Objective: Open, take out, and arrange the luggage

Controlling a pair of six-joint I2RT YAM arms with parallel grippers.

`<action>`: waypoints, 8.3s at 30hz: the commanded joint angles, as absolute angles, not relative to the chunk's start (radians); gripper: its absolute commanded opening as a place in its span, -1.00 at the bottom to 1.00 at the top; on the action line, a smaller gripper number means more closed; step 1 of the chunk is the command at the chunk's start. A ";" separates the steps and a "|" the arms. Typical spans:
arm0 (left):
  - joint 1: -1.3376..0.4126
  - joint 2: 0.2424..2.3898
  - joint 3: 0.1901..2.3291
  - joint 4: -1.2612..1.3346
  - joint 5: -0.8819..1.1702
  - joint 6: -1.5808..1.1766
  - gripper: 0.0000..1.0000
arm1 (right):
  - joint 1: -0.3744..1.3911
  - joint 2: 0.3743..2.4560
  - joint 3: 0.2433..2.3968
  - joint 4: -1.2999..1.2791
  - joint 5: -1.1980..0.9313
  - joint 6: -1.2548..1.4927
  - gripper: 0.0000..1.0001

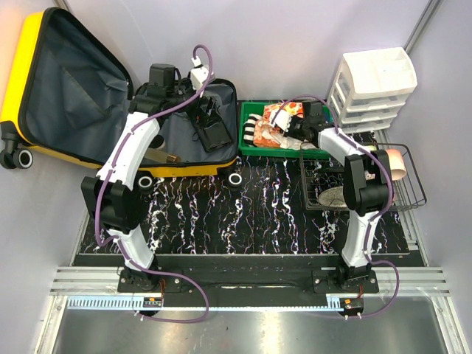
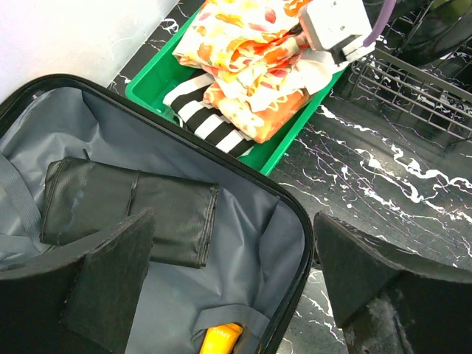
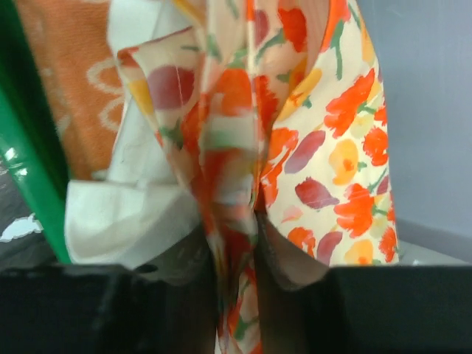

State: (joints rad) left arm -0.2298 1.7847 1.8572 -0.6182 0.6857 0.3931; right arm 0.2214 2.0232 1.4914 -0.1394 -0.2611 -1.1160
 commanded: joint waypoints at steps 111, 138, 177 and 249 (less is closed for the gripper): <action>-0.138 1.671 1.516 0.338 0.804 -0.586 0.04 | 0.269 1.928 1.954 0.213 -0.813 0.308 -1.00; -0.075 1.652 1.500 0.095 0.747 -0.396 0.96 | 0.159 1.904 1.779 -0.376 -0.456 -1.412 -1.00; -0.061 1.697 1.543 -0.086 0.758 -0.250 0.96 | 0.187 2.188 2.278 -1.072 -0.324 -0.810 0.71; 0.026 1.781 1.617 -0.385 0.551 -0.028 0.98 | 0.334 2.370 2.134 -0.554 -0.295 -1.441 -0.29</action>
State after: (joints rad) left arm 0.0162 1.7580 1.5291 -0.2481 0.6853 -0.1432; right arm 0.3153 2.3531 2.0884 -0.7292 -0.2798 -1.5352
